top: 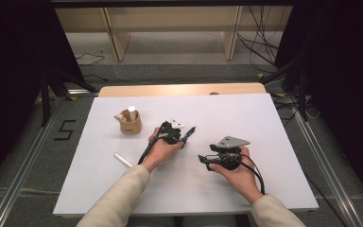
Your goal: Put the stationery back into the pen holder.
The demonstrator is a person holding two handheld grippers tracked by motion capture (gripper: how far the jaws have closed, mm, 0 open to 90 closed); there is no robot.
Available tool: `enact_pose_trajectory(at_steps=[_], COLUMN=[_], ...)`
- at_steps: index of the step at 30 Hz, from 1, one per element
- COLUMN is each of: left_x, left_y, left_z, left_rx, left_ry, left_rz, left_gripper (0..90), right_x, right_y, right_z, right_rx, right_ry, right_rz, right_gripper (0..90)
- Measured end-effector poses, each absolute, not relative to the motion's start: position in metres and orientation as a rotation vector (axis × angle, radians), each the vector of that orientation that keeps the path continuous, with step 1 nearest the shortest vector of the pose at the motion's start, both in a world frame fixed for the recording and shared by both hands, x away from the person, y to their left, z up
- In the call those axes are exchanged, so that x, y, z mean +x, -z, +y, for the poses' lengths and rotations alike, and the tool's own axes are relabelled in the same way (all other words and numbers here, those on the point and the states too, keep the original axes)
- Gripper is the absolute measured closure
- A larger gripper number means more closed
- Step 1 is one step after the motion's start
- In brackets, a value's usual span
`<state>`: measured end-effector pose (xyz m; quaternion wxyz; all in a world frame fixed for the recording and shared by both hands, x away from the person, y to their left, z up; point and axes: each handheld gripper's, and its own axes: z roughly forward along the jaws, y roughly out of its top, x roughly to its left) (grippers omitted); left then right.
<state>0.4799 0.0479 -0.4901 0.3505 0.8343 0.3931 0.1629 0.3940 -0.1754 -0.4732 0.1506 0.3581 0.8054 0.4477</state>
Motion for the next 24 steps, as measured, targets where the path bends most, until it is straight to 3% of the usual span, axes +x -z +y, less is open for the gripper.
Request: enact_pose_trajectory(at_steps=[15,24], left_x=[0.489,0.490], left_y=[0.488,0.486], left_z=[0.047,0.046], left_rx=[2.170,2.189], left_ry=[-0.394,-0.380], left_rz=[1.053,1.055], left_gripper=[67.1,73.5], right_x=[0.394,0.394], right_y=[0.473,0.473], right_z=[-0.175,-0.175], right_rx=[1.027,1.021], right_ry=[-1.285,-1.285], right_rz=[2.313,2.315], right_gripper=[34.8,34.7])
